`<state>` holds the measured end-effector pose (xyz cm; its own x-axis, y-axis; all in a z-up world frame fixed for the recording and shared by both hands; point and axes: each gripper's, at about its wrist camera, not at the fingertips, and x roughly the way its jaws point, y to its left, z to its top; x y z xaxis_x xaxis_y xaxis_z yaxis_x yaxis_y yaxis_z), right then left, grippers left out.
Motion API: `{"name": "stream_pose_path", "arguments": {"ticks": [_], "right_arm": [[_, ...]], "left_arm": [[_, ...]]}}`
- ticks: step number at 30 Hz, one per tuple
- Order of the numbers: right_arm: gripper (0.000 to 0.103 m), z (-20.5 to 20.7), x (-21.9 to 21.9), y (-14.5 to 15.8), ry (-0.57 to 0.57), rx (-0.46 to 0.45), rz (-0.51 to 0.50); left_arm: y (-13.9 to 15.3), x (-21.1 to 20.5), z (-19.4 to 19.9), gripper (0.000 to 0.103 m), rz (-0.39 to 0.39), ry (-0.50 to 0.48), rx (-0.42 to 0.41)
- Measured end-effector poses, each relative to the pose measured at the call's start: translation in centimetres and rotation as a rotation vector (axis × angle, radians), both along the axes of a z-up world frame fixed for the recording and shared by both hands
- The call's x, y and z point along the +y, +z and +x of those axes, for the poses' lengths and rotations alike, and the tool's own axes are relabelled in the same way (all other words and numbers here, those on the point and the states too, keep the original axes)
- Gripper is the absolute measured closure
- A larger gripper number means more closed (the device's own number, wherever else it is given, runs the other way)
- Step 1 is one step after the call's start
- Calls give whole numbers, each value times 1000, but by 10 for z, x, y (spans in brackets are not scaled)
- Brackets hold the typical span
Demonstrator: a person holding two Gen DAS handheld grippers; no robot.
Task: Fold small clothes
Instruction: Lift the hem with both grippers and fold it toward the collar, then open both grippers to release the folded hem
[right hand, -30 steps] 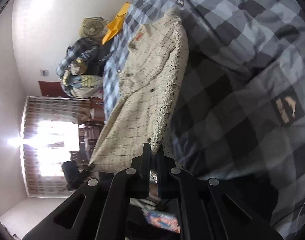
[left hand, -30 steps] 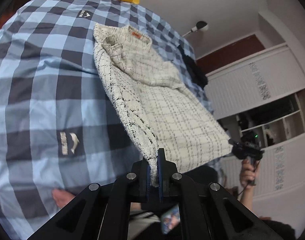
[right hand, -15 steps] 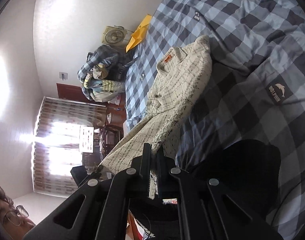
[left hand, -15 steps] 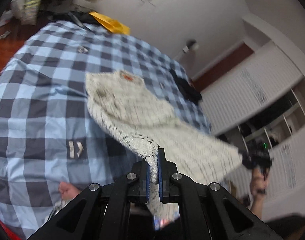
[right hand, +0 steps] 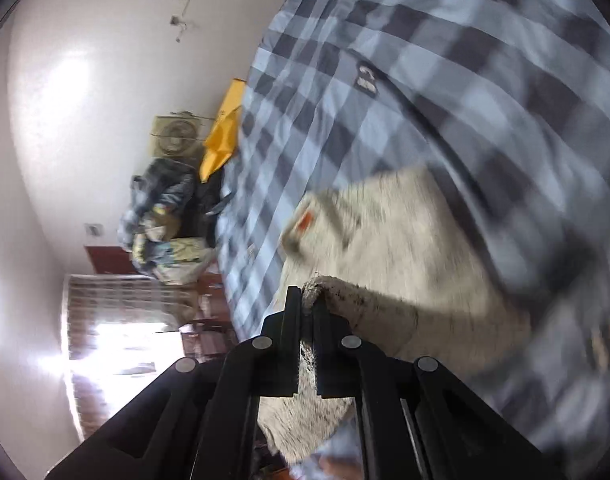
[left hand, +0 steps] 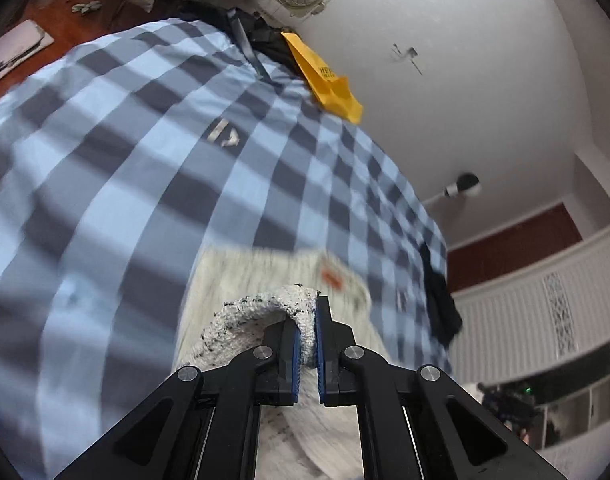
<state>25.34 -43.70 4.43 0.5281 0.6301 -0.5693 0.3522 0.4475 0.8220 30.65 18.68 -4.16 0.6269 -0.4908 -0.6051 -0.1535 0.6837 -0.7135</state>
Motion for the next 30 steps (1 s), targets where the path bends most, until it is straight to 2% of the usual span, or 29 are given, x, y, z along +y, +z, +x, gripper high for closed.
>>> {"name": "stream_pose_path", "arguments": {"ticks": [2,3,4,5,6,7,8,9,11,13,14,16,17,18,20,23,25,30], "right_arm": [[101,55,-8,-21,-18,49,-1],[101,68,-9,-28,-5,61,10],[100,97,-10,-49,-4,84,29],[98,114,-11,-63,-2,108,10],[98,125,-12,-70,1,129,-44],[98,137,-13,-79,1,152,-131],[97,148,-13,-89,11,177,-222],[94,152,-16,-94,19,197,-256],[91,158,-26,-109,17,258,-267],[91,155,-46,-105,-18,254,-296],[90,151,-56,-93,-33,236,-369],[73,137,-64,-64,-49,198,-556],[56,130,-62,-53,-44,187,-655],[50,122,-54,-41,-23,164,-749],[50,111,-34,-29,56,114,-828],[49,86,17,-25,202,59,-783],[49,70,62,-28,313,31,-710],[49,39,169,-62,609,69,-563]], "left_arm": [[-22,-2,41,98,6,45,2],[-34,-6,61,98,50,62,28],[-44,-11,77,98,111,75,62],[-53,-19,93,98,224,92,96],[-59,-26,105,98,335,99,119],[-65,-33,114,97,413,89,128],[-71,-38,123,96,474,64,136],[-75,-42,130,95,515,34,140],[-74,-45,134,94,577,9,134],[-64,-46,135,94,653,-8,103],[-58,-45,137,94,673,-15,82],[-39,-39,141,94,729,-10,36],[-28,-36,141,94,750,-3,20],[-18,-33,142,94,778,6,16],[-4,-33,137,94,847,-6,22],[4,-46,113,94,890,-92,53],[3,-58,93,94,878,-150,66],[-27,-108,27,94,841,-366,118]]}}
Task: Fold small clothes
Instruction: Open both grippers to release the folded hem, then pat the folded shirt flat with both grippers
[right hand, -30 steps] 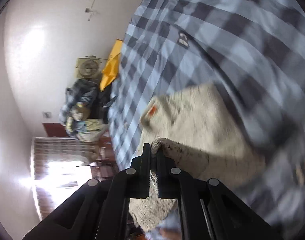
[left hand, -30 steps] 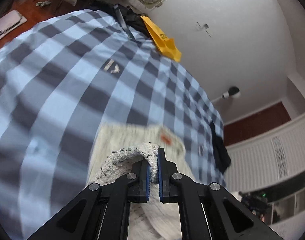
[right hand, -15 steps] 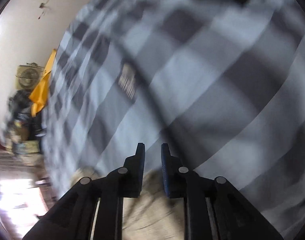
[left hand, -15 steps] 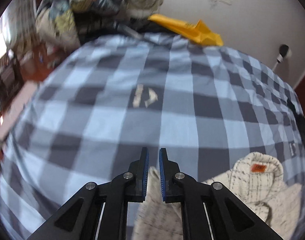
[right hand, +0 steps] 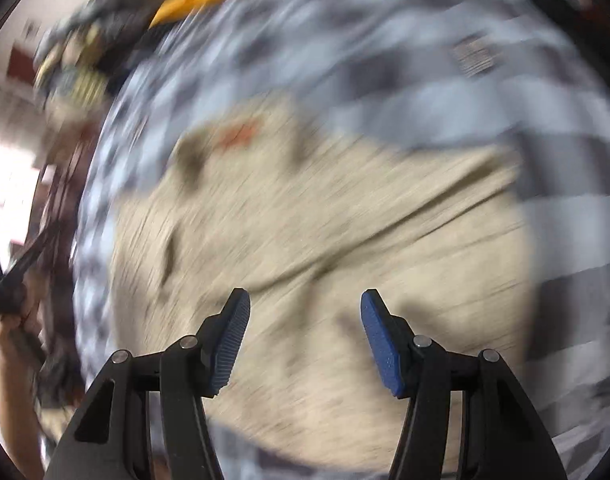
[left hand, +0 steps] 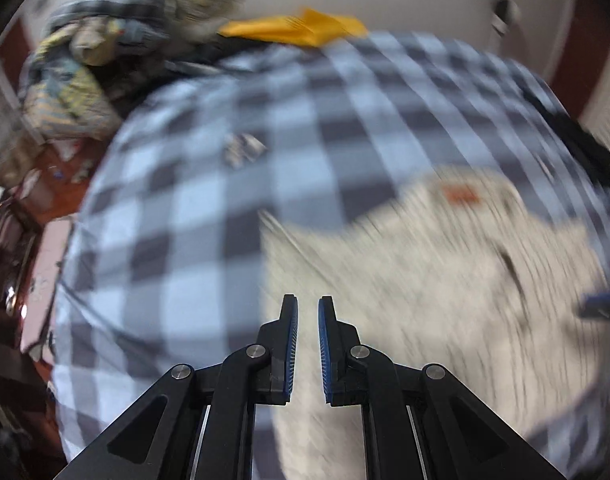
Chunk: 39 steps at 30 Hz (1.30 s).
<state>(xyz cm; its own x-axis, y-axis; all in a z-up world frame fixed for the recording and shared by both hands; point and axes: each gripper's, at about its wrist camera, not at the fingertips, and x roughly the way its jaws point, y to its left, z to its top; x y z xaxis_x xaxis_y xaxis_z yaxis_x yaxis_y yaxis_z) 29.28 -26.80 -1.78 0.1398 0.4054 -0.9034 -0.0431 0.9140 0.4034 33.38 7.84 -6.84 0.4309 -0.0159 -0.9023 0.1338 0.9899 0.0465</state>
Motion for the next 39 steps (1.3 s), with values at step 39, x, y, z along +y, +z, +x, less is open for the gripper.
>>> {"name": "stream_pose_path", "arguments": {"ticks": [39], "right_arm": [[49,-46,-102,34,-215,-70,-186]], "left_arm": [[-21,-3,20,94,64,24,-13]]}}
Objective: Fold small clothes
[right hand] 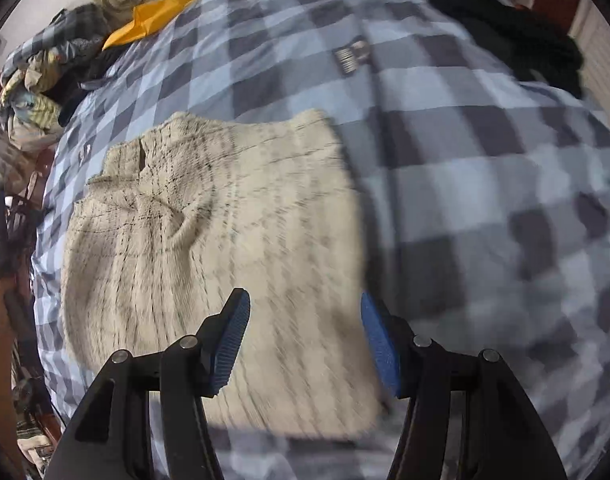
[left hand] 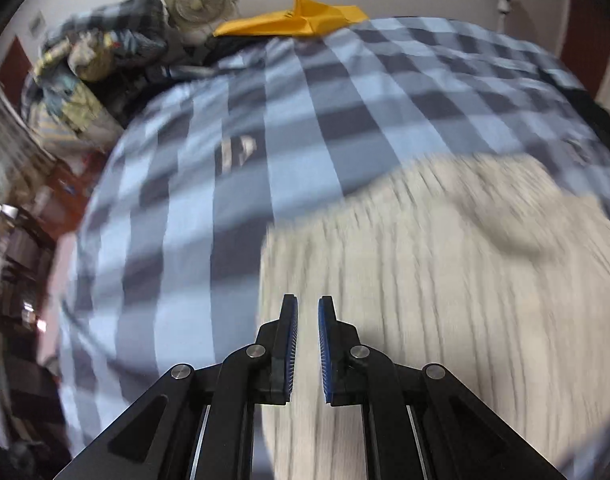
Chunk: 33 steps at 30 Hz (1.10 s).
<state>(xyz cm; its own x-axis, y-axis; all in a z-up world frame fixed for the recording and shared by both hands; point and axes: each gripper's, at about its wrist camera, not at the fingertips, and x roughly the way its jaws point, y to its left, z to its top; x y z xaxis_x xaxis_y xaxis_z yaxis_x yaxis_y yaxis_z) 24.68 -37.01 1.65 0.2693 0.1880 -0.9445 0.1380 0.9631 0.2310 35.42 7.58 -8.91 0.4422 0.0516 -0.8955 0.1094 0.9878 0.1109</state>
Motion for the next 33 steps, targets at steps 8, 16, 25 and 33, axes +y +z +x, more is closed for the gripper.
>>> {"name": "stream_pose_path", "arguments": {"ticks": [8,16,25,33], "right_arm": [[27,-70,-35,90,-177,42,137],[12,-158,24,82,-155,53,269],[13,-143,16,-56,-351,83,358],[13,-124,-24,-100,-547,-7,448]], "left_arm": [[40,30,-153,42,-210,81,99],[42,25,-210,9,-405,152,57],[-55,37,-180,9,-386,365,357],[-80,51,-163,9,-600,494,353]]}}
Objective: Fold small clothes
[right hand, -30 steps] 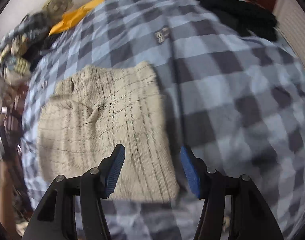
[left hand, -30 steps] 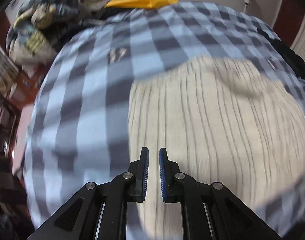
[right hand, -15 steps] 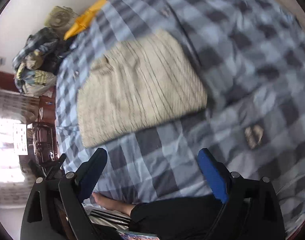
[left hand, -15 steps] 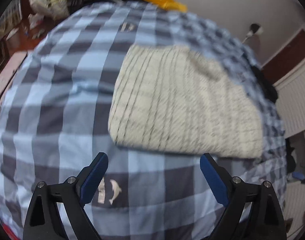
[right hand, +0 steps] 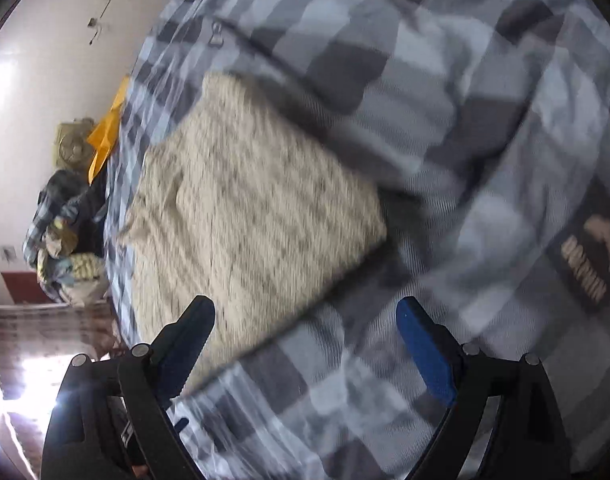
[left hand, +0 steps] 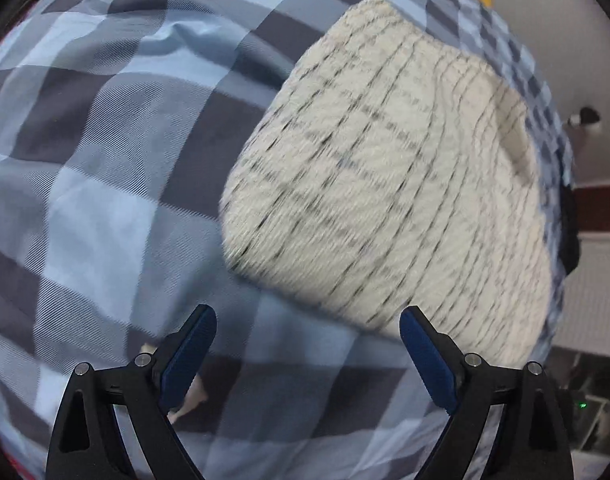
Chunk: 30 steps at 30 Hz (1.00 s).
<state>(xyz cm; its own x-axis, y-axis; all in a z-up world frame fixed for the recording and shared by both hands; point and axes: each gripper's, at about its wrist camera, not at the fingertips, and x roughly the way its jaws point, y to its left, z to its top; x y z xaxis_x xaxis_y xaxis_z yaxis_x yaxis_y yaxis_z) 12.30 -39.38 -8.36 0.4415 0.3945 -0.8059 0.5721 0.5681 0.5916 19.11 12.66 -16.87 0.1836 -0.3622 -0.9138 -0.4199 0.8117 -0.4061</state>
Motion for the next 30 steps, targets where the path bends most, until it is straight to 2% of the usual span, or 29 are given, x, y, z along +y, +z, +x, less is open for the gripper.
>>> {"name": "stream_pose_path", "arguments": {"ticks": [3,6,8,9,10,11,12,13,14,15,20,23,25,28,30], "right_arm": [[13,16,-7,-6,-26,12,-44],[13,33,-4,-36,-27,55,57],[14,40,-2,-49,-47,82,101],[17,42,-3,-51,-57,82,101],[23,47,-5,-51,-62,74,99],[30,50,-5,-49,-57,66,102],[43,54,-5,-48,-49,61,101],[54,58,-5,-47,-43,55,97],[79,61,-4,-47,-35,47,100],[83,61,-3,-46,-33,37,105],[90,42,-1,-28,-67,-36,80],[91,26,-9,-24,-118,-79,132],[92,9,-16,-26,-161,-90,202],[92,-9,-20,-22,-185,-82,201],[92,-17,-20,-16,-183,-81,173]], "left_arm": [[-13,4,5,12,-77,52,13],[-35,10,7,35,-173,108,69],[-43,11,5,51,-208,130,70],[-44,11,6,65,-228,129,55],[-42,11,6,74,-233,125,45],[-38,12,6,78,-224,123,30],[-33,13,6,85,-219,124,14],[-29,14,6,87,-220,128,-1],[-23,17,6,88,-234,138,-19],[-21,18,4,89,-244,145,-31],[7,27,-13,93,-293,156,-124],[28,30,-28,95,-330,144,-182],[38,33,-39,95,-346,139,-196],[40,37,-56,95,-384,151,-184],[22,40,-64,95,-357,167,-107]]}}
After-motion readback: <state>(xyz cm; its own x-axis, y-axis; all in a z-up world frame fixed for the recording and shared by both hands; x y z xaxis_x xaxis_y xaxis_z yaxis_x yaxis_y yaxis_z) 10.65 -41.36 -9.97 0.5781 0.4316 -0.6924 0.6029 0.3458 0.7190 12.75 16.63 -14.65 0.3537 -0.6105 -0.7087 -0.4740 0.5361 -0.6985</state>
